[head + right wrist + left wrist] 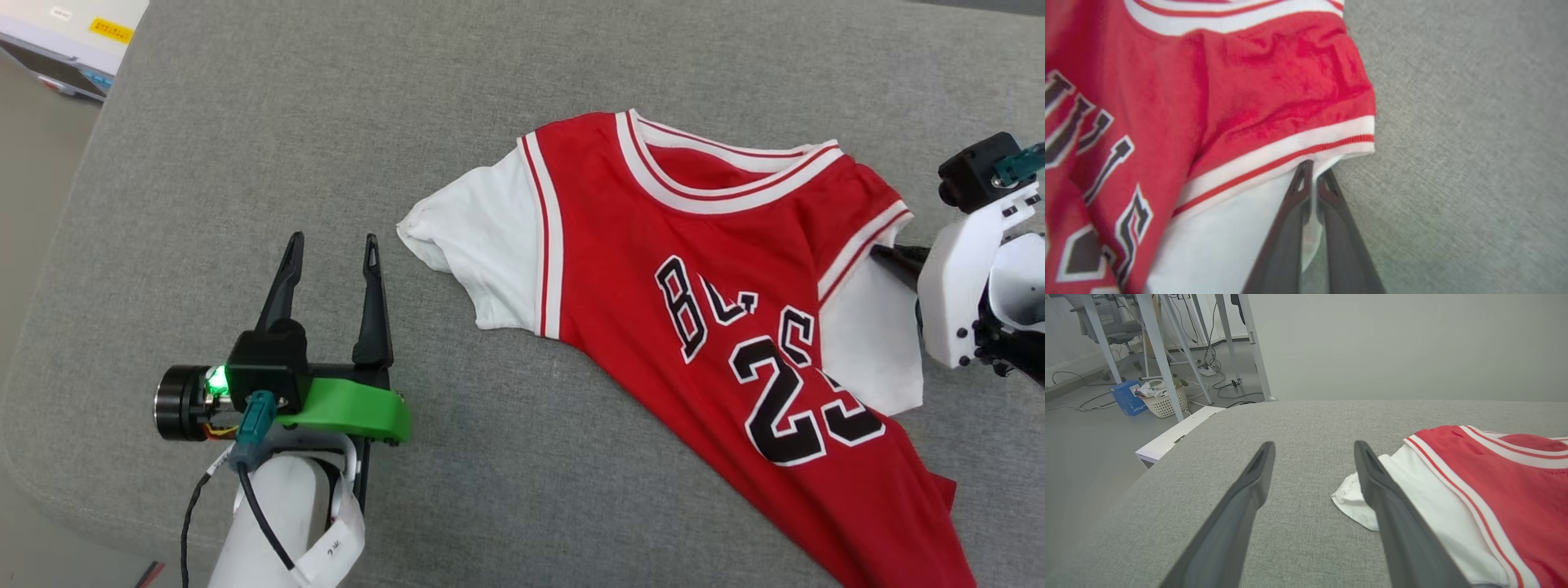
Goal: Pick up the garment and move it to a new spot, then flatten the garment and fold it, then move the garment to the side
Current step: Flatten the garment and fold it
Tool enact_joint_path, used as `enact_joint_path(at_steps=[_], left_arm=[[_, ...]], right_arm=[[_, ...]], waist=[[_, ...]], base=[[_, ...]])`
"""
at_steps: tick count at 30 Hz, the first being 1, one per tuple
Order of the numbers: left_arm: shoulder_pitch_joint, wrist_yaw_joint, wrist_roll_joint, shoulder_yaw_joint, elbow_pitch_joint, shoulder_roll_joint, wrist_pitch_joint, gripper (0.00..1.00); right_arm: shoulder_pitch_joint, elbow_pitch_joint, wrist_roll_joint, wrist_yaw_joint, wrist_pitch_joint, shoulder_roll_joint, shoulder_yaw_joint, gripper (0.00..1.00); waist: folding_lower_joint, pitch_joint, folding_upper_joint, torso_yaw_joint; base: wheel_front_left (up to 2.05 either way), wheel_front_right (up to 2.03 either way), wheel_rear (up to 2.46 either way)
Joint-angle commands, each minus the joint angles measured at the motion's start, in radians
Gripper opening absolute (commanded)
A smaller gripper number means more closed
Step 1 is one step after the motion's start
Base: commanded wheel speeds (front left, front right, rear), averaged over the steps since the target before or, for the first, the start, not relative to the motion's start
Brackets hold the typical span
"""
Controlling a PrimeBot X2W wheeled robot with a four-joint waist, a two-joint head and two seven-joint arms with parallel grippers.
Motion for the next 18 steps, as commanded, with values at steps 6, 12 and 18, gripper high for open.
enact_joint_path(at_steps=[6, 12, 18], left_arm=[[0.06, -0.004, 0.016, 0.026, 0.003, 0.01, -0.006, 1.0], [0.092, -0.01, 0.018, 0.043, 0.001, 0.018, -0.006, 1.0], [0.093, -0.016, 0.024, 0.037, -0.004, 0.015, -0.006, 1.0]], right_arm=[[0.107, -0.128, 0.06, 0.0, -0.146, -0.09, -0.056, 0.0], [0.237, -0.222, 0.082, 0.0, -0.166, -0.198, -0.172, 0.0], [0.359, -0.277, 0.104, 0.0, -0.106, -0.265, -0.349, 0.0]], waist=[[0.0, -0.106, 0.0, -0.104], [0.0, -0.136, 0.0, -0.164], [0.0, -0.132, 0.0, -0.176]], base=[[0.0, 0.0, 0.0], [0.0, 0.0, 0.0], [0.0, 0.0, 0.0]])
